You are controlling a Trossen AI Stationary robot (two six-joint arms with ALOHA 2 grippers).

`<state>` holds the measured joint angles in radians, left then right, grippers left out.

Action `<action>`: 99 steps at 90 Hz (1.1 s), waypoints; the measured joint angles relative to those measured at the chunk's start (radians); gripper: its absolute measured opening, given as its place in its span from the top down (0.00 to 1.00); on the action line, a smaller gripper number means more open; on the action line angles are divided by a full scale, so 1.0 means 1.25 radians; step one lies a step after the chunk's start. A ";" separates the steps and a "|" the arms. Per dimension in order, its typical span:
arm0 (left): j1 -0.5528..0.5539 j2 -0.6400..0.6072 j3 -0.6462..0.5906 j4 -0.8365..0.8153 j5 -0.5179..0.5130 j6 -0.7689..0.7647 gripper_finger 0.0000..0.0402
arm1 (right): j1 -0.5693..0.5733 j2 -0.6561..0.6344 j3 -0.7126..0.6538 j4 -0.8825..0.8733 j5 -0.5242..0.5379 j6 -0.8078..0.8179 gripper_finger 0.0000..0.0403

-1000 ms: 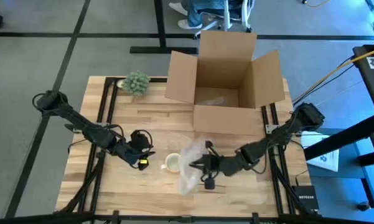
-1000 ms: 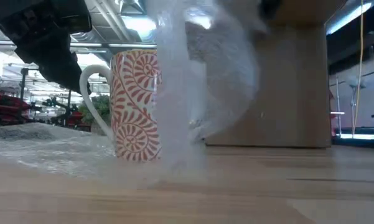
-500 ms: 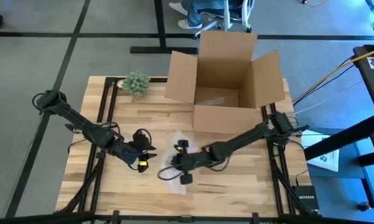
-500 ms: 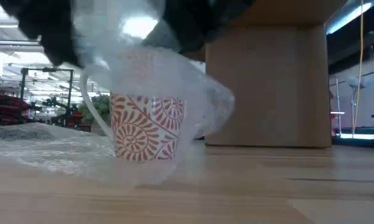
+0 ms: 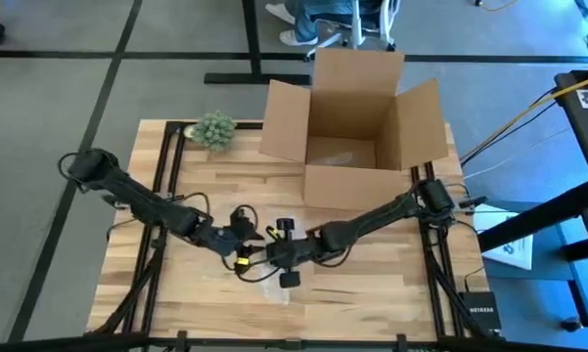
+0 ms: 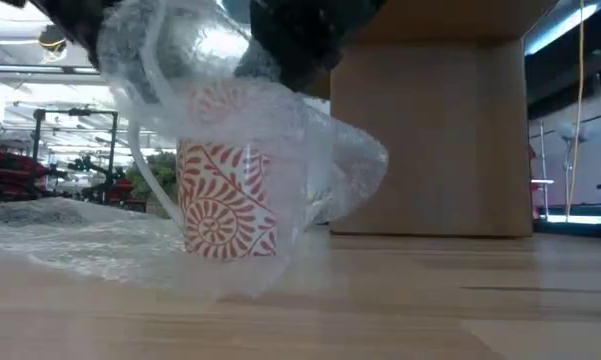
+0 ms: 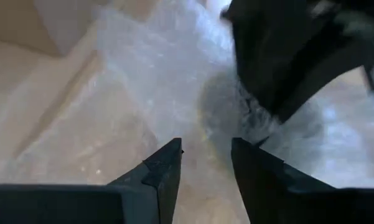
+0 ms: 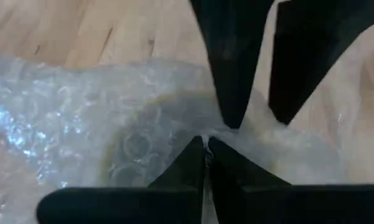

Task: Wrap mug
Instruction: Wrap the orange patterned mug with the bubble wrap

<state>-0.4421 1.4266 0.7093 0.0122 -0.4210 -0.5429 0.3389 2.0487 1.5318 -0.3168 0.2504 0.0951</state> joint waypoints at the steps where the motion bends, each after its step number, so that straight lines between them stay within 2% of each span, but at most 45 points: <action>1: 0.000 0.004 0.000 0.002 0.000 -0.002 0.69 | 0.000 0.000 0.000 0.000 0.000 0.003 1.00; 11: 0.000 0.021 0.002 0.003 -0.003 -0.008 0.69 | 0.000 -0.006 0.032 -0.050 -0.001 0.033 1.00; 32: -0.003 0.014 -0.001 0.039 0.000 0.021 0.69 | -0.001 -0.008 0.210 -0.292 -0.007 0.037 1.00; 44: -0.004 0.014 -0.002 0.038 0.002 0.022 0.69 | -0.001 -0.011 0.276 -0.368 -0.010 0.025 1.00; 55: -0.004 0.014 -0.002 0.039 0.002 0.019 0.69 | -0.006 -0.011 0.258 -0.356 -0.028 0.024 1.00; 76: -0.008 0.014 -0.002 0.041 0.003 0.012 0.69 | -0.045 0.045 0.152 -0.245 -0.133 0.083 1.00; 89: -0.008 0.014 -0.001 0.052 0.001 0.007 0.69 | -0.052 0.087 0.154 -0.244 -0.192 0.094 1.00; 99: -0.008 0.014 -0.001 0.052 0.003 0.010 0.69 | -0.052 0.088 0.155 -0.239 -0.202 0.094 1.00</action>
<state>-0.4519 1.4437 0.7086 0.0774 -0.4174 -0.5309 0.2745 2.1590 1.7251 -0.6161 -0.0025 0.2131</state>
